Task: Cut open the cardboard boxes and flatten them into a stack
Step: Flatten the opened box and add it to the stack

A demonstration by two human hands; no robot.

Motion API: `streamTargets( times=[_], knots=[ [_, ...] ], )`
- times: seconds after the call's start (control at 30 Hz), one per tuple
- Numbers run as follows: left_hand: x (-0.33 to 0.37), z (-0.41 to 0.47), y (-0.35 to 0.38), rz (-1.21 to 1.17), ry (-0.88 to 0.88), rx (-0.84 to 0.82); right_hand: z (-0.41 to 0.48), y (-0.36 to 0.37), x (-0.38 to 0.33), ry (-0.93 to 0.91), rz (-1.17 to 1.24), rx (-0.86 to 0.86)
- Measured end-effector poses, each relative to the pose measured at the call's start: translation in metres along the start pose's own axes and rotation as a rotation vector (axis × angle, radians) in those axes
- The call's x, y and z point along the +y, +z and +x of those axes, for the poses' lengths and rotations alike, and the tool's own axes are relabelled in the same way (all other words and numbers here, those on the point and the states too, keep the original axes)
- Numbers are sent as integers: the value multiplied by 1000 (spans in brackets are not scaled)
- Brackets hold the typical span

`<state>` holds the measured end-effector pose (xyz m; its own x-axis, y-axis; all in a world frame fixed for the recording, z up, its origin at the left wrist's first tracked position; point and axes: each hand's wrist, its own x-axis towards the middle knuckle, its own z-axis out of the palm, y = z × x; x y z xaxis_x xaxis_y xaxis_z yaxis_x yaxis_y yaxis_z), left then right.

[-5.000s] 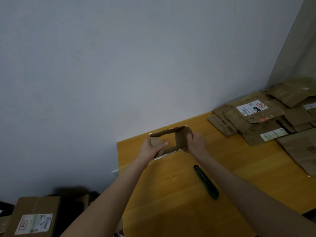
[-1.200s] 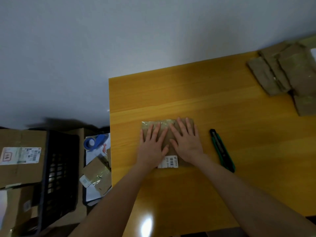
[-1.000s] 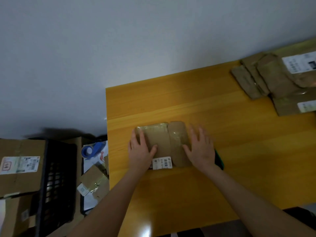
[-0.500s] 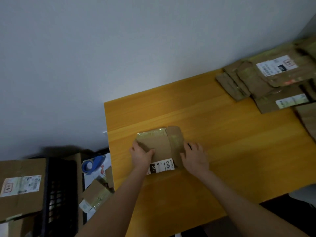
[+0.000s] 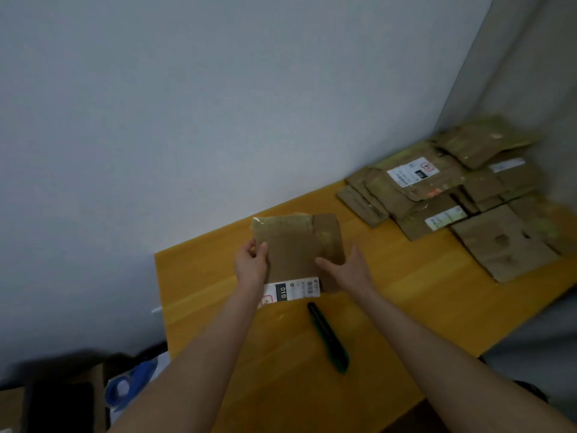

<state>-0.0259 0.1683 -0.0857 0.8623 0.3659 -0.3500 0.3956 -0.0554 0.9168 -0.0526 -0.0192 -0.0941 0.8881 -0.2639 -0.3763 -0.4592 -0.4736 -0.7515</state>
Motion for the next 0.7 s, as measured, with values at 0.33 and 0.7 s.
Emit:
streamTargets(
  times=[0.33,0.7],
  knots=[
    [40,-61,162,197,196,-184,29,-166,61,-4,20,208],
    [14,-139,352,330,47,-156,88,-334,170,69,-382,196]
  ],
)
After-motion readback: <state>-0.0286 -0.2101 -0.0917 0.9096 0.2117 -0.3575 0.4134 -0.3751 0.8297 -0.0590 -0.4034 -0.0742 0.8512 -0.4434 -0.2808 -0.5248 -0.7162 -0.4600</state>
